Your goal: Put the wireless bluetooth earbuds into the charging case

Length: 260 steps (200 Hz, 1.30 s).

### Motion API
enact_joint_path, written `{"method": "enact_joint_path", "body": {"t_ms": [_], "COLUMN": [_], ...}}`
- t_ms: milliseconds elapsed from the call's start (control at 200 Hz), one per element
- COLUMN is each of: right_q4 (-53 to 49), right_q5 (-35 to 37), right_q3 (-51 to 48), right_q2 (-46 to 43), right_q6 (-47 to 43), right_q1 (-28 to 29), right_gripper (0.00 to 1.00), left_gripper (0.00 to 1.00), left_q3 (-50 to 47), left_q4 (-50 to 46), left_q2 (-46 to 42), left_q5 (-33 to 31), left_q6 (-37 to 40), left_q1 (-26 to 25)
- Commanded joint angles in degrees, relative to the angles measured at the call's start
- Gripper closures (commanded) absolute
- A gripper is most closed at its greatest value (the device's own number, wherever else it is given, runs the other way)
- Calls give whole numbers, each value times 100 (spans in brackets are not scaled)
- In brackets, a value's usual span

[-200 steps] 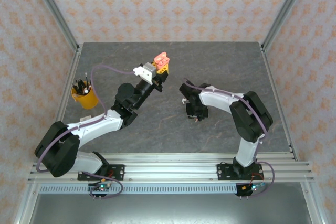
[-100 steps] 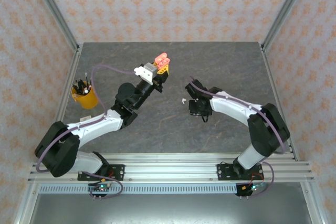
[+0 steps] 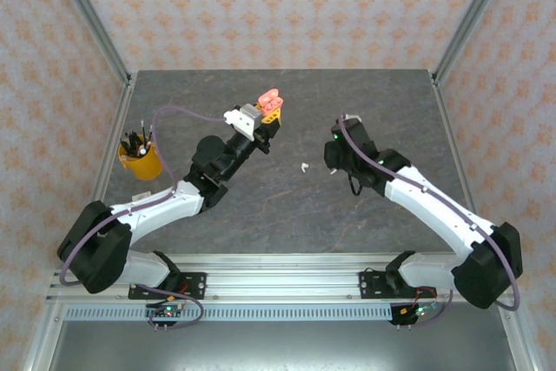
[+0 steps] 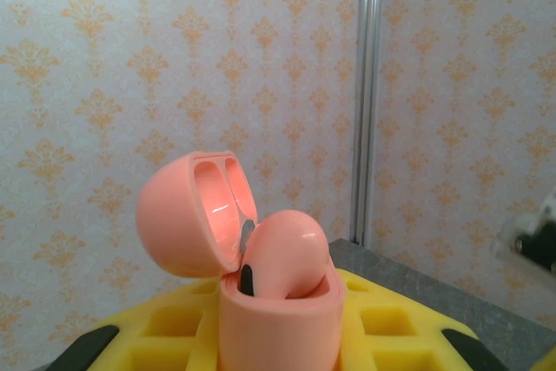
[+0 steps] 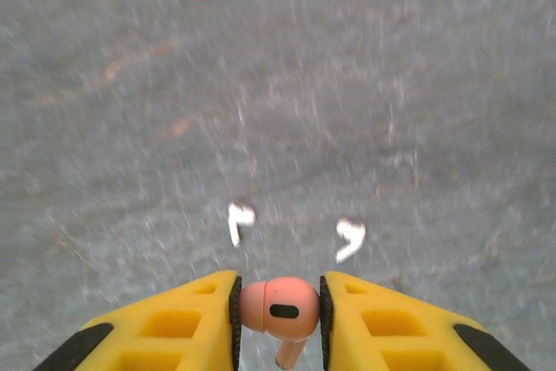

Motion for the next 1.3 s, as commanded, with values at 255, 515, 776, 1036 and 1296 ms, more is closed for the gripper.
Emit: {"method": "enact_joint_path", "body": {"t_ms": [255, 515, 776, 1036, 1296], "right_q4": [550, 669, 1160, 1516, 2161], "right_q5": [67, -498, -1115, -1450, -1483], "right_q3": [1951, 2866, 2809, 2764, 2411], "right_q2": [91, 587, 610, 625, 504], "right_q6": [-1224, -1451, -1780, -1721, -1644], "right_q1": [-46, -47, -47, -47, -54], "right_gripper": [71, 71, 71, 71, 71], "left_gripper": [100, 100, 100, 100, 100], "left_q3": [424, 791, 1191, 1446, 1613], "left_q4": [69, 27, -28, -120, -205], "left_q2": [263, 605, 913, 1029, 1075], "left_q5": [388, 539, 608, 621, 612], "left_q6": [98, 4, -110, -157, -152], "left_q1": [23, 5, -31, -102, -144]}}
